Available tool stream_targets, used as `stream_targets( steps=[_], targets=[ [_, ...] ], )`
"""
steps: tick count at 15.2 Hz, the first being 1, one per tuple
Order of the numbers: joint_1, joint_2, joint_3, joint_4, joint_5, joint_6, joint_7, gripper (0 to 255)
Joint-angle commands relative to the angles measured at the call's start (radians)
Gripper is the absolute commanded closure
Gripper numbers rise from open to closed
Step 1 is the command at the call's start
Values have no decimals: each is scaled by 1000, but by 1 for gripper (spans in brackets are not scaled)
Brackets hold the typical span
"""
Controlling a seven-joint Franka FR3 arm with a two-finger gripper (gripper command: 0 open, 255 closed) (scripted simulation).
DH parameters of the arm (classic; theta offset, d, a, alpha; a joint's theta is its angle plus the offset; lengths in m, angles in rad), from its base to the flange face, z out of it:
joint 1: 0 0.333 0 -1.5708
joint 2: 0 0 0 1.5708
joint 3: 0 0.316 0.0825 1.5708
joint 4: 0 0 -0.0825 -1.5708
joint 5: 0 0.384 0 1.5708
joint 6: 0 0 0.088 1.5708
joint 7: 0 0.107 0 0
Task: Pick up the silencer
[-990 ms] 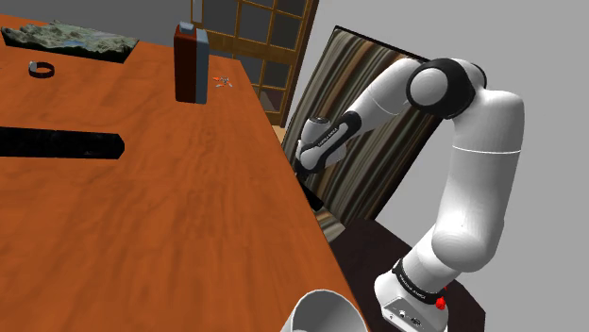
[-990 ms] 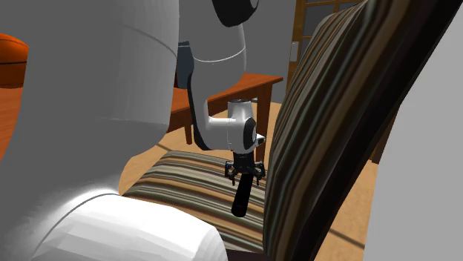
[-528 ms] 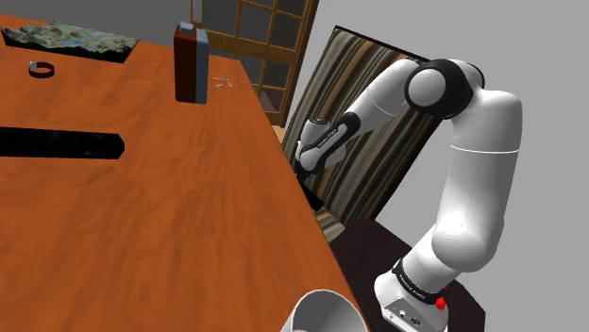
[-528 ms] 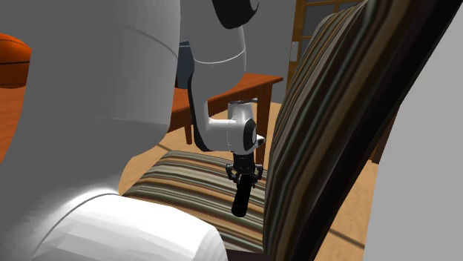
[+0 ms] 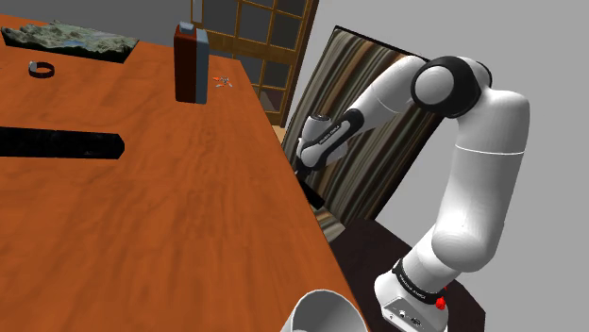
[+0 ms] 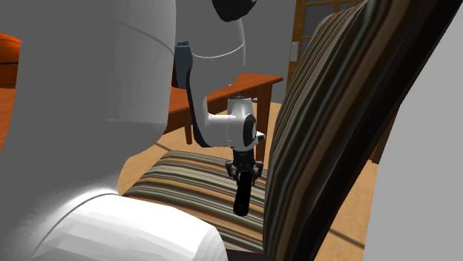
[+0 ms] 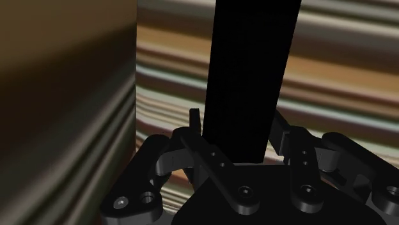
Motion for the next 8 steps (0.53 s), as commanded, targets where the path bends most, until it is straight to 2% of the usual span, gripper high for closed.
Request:
stream_targets(
  steps=[1, 8],
  targets=[
    [-2, -27, 1, -3, 1, -23, -4, 255],
    [-2, -117, 3, -14, 5, -103, -13, 255]
  ],
)
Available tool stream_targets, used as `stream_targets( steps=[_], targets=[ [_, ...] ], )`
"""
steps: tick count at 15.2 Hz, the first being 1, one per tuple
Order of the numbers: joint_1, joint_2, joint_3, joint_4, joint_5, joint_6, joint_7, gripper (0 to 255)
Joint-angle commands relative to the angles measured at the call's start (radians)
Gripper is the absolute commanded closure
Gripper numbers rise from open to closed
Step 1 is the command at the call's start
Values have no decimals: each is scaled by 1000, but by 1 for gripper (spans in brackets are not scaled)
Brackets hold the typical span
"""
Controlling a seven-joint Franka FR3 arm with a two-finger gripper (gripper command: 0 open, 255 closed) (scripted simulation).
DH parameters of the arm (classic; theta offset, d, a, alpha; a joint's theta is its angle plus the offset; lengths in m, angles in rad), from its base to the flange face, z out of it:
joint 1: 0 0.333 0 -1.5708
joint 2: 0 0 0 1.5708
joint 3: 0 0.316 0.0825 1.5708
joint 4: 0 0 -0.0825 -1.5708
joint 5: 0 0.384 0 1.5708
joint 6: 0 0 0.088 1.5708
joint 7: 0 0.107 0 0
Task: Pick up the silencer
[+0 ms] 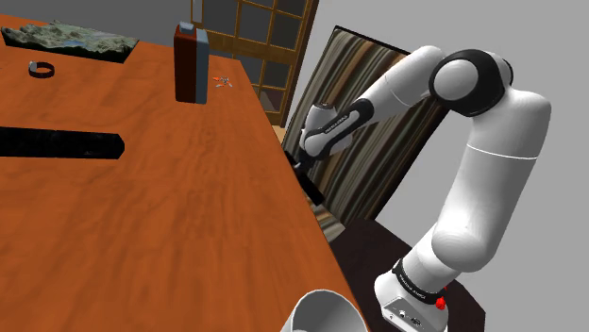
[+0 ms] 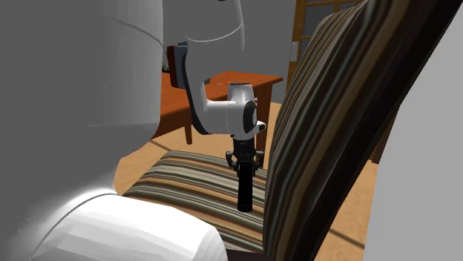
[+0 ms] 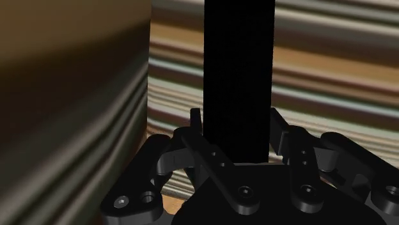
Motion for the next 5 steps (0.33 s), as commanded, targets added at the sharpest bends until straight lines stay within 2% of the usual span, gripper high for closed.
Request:
stream_targets(
  steps=[1, 5],
  targets=[
    [0, -26, 0, -1, 1, -25, -3, 255],
    [0, -52, 1, -1, 2, -51, -6, 255]
  ],
)
